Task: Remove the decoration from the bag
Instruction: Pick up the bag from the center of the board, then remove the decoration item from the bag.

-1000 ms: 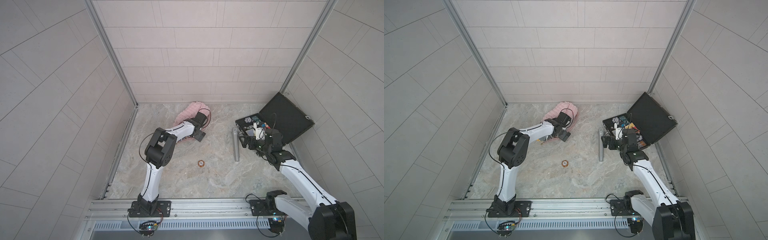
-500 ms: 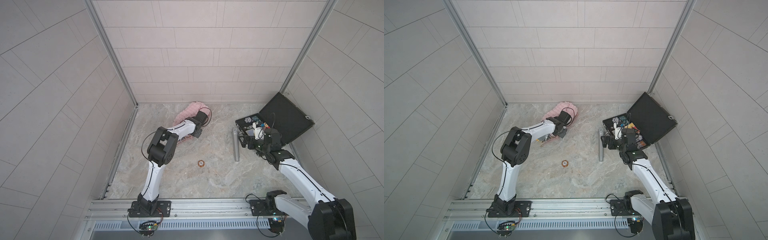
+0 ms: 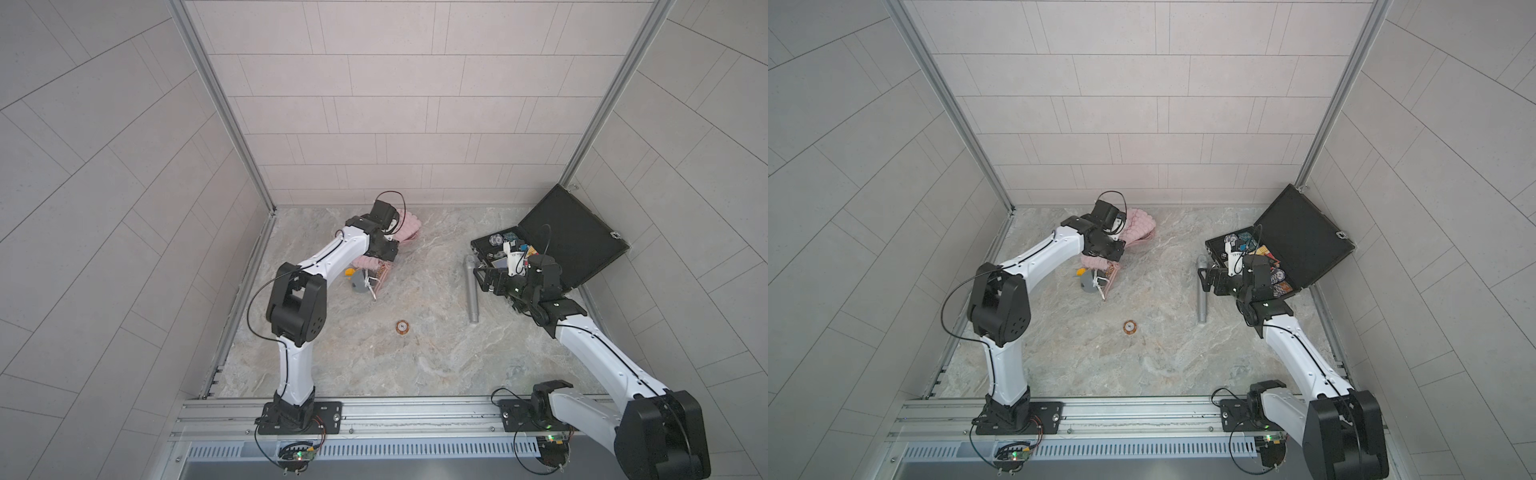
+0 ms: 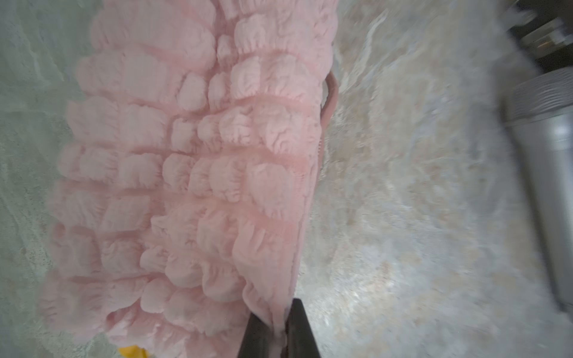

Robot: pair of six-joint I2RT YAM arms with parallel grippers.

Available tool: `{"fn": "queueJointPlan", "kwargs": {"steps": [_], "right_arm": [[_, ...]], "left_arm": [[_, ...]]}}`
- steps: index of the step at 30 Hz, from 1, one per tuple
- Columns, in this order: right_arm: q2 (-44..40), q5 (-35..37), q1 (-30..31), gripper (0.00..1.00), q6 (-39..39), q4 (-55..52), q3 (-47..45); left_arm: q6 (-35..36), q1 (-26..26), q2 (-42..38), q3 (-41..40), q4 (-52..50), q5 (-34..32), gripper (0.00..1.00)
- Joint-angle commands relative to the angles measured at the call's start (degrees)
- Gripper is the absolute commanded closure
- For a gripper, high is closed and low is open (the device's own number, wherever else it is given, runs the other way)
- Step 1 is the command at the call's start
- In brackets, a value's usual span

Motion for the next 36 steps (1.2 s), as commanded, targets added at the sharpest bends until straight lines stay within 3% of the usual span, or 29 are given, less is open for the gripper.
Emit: {"fn": "queueJointPlan", "kwargs": {"steps": [1,6,12,19,25,36], "right_arm": [[0.37,-2.72,0.56,0.0,1.76,2.72,1.35],[1.13,-4.87,2.79,0.0,2.15,4.43,3.73],[1.54,-8.59,5.83,0.01,2.02,7.73,5.54],[1.58,-8.58,13.15,0.05,-2.67,8.58,7.95],[1.22,-8.3,16.85,0.14,-7.47,10.05,8.03],[0.69,0.89,32.16,0.27,-19.83,8.25,11.63]], "left_arm": [[-5.94,1.13,-4.75,1.49,-2.1,14.23,1.0],[-18.74,3.83,-9.41,-0.34,4.43,31.95,1.0],[-30.23,4.09,-12.09,-1.57,10.37,40.14,1.0],[-46.08,3.91,-14.97,-8.37,24.64,43.14,1.0],[-45.86,3.68,-16.22,-7.49,22.55,42.45,1.0],[-46.7,2.81,-20.05,-9.65,17.33,32.14,1.0]]}}
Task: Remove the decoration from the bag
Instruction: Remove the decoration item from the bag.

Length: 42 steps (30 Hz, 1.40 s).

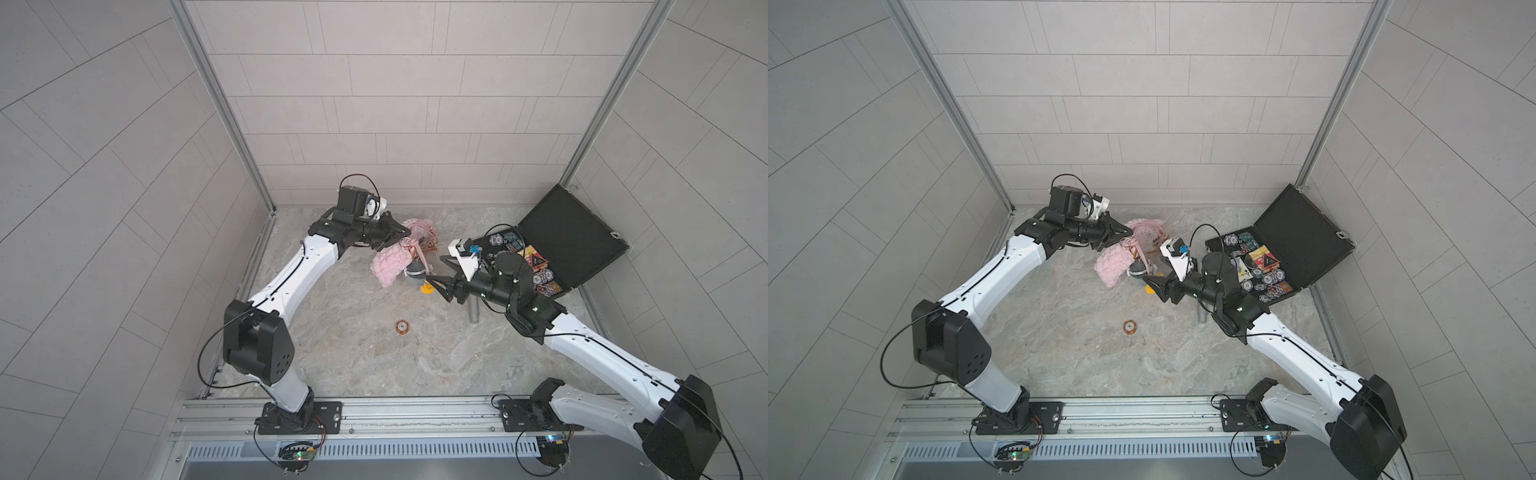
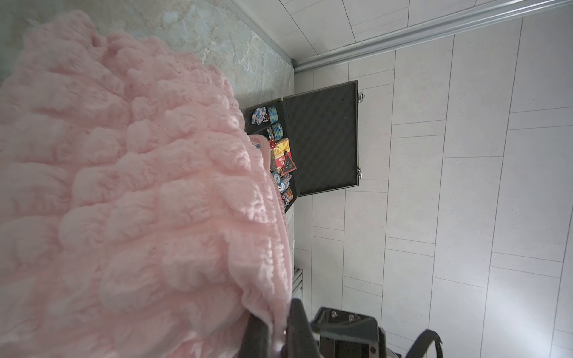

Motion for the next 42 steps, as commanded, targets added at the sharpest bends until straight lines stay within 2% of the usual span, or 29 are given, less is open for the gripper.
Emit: {"fn": "queueJointPlan", "kwargs": {"steps": [1,8,13,27,32,42], "right_arm": [[1.13,4.43,4.83,0.28,-5.81,-1.1,2.66],[6.49,4.6,6.83,0.3,-6.52,2.64,5.72],[8.55,12.04,5.83,0.34,-2.78,6.21,4.33],[11.14,5.42,1.21,0.42,4.52,11.35,3.63],[12.51,2.36,-0.53,0.48,7.18,13.12,3.79],[13.88,0.54,-1.34,0.6,9.65,13.67,4.6]], "left_arm": [[0.22,-0.67,-2.82,-0.4,0.34,-2.44,1.0],[0.23,-1.61,-4.1,-0.52,0.09,-3.5,1.0],[0.22,-1.81,-5.02,-0.62,0.25,-3.13,1.0],[0.51,-2.06,-5.75,-1.37,2.63,0.2,1.0],[0.78,-2.17,-5.83,-1.4,3.28,1.27,1.0],[1.8,-2.56,-6.32,-1.9,3.29,0.82,1.0]]}}
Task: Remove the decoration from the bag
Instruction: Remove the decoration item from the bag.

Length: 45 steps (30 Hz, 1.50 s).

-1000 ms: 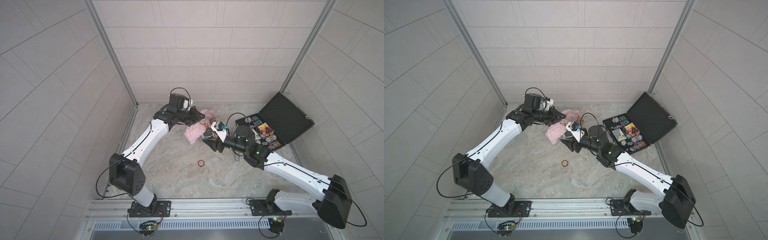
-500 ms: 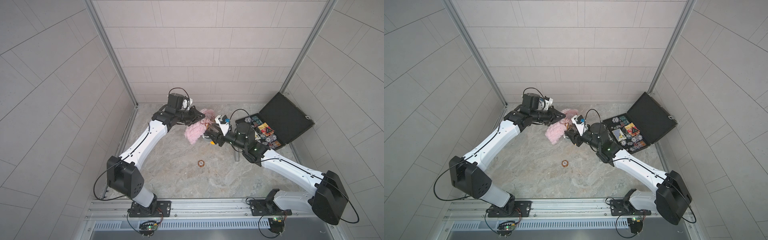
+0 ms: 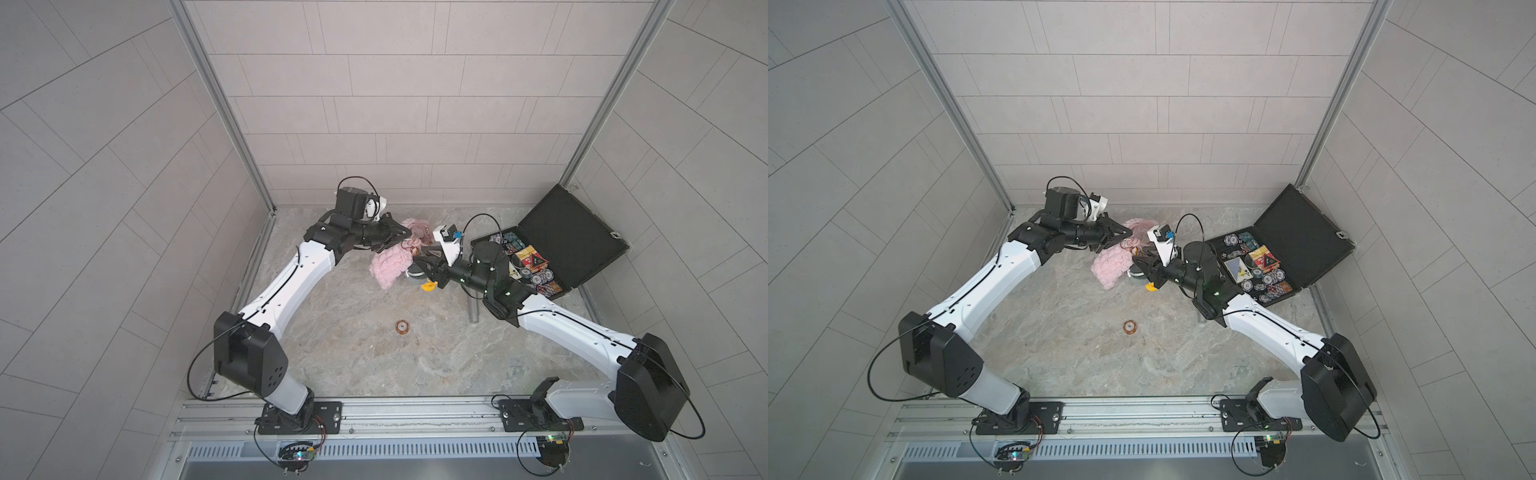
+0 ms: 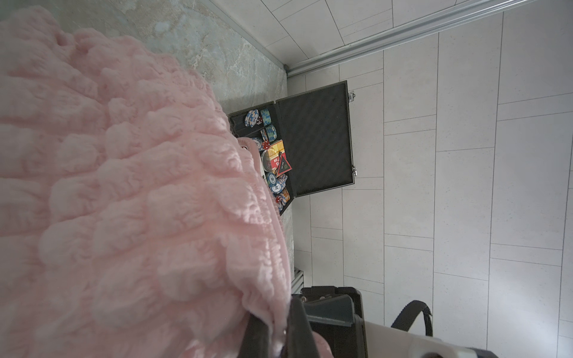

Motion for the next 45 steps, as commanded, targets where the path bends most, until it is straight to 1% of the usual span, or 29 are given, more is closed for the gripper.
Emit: {"fn": "queueJointPlan", "kwargs": {"steps": [1,4,8,11,14,26,38,40,45], "right_arm": [[0.55,-0.76,-0.37,0.61,1.4,1.48,0.5],[1.04,-0.73,-0.45,0.64,1.72,1.48,0.79],[1.6,-1.15,-0.44,0.66,1.69,1.16,1.52],[1.53,-0.95,-0.41,0.7,1.57,1.07,1.63],[1.25,-0.88,-0.43,0.73,1.26,0.9,1.67],[0.36,-1.21,-0.35,0.72,0.34,0.32,2.09],[0.64,-2.09,-0.1,0.71,0.06,-0.43,3.26],[0.65,-1.8,-0.06,0.71,0.47,-0.14,3.16],[0.89,-2.48,0.24,0.69,0.82,0.22,3.56]], "left_arm": [[1.82,-1.0,-2.82,-0.2,2.84,2.17,1.0],[2.06,-1.27,-2.81,-0.2,2.87,1.74,1.0],[2.18,-1.65,-2.65,-0.28,2.83,1.28,1.0],[2.5,-1.84,-2.62,-0.2,2.72,0.93,1.0],[3.01,-2.01,-2.56,-0.2,2.23,0.47,1.0],[4.81,-2.28,-2.63,-0.21,0.38,-1.55,1.0],[4.84,-2.71,-2.84,-0.02,-0.44,-2.7,1.0],[6.6,-2.72,-2.92,-0.02,-0.7,-2.97,1.0],[7.25,-3.06,-2.99,-0.11,-0.99,-3.76,1.0]]}}
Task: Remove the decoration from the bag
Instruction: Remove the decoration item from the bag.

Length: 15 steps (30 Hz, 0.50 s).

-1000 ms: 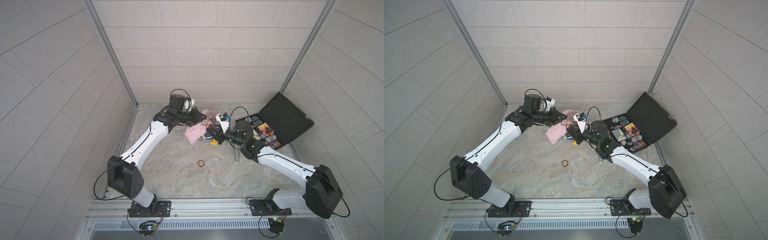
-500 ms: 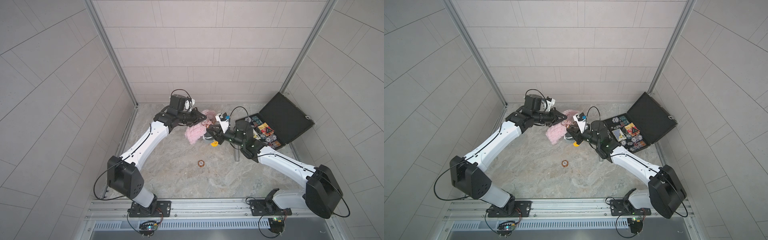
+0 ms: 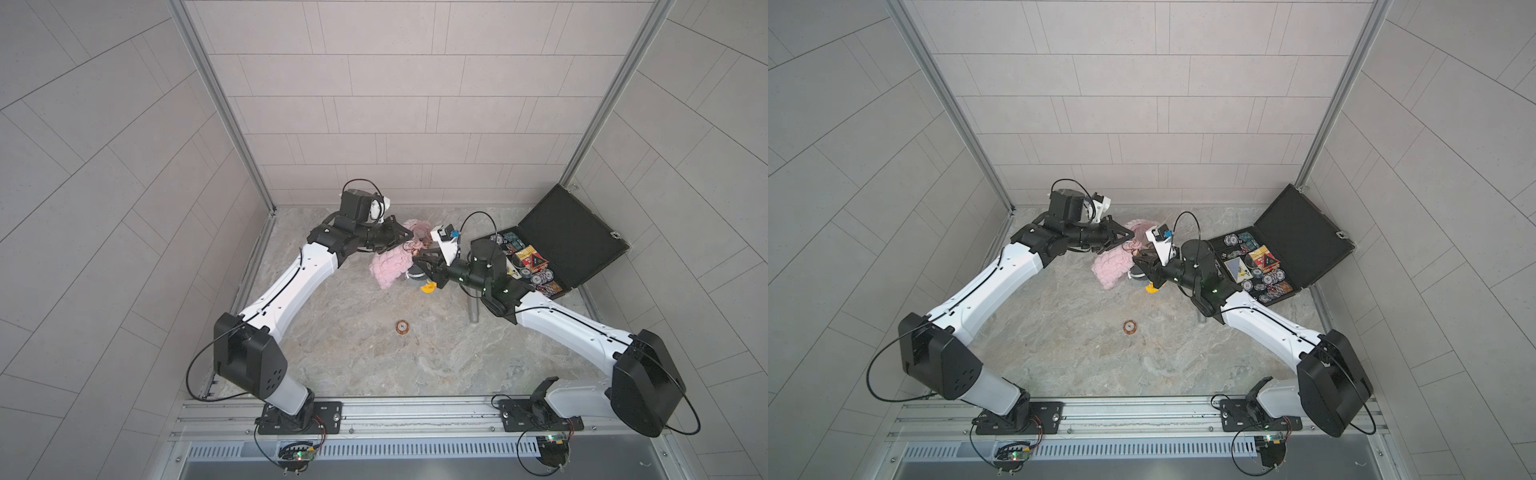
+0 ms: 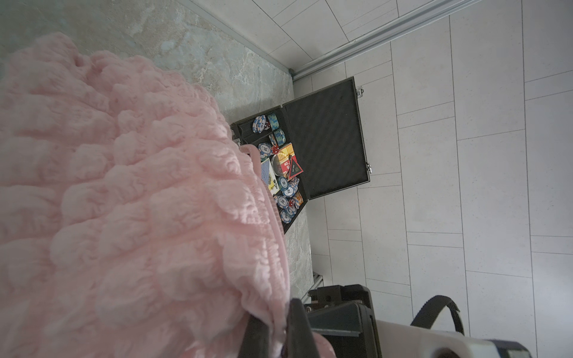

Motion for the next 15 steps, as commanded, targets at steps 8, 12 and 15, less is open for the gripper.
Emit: {"fn": "queueJointPlan", "kwargs": {"steps": [8,12,15], "right_arm": [[-0.06,-0.65,0.71,0.68,0.41,2.24,2.37],[0.17,-0.55,0.77,0.68,1.05,2.6,2.59],[0.24,-0.73,0.89,0.73,1.09,2.68,2.63]], "left_arm": [[2.49,-1.04,-2.5,-0.02,-0.31,0.47,1.0],[2.87,-1.15,-2.51,-0.17,-0.3,0.2,1.0],[3.08,-1.28,-2.58,-0.35,-0.28,0.05,1.0]]}}
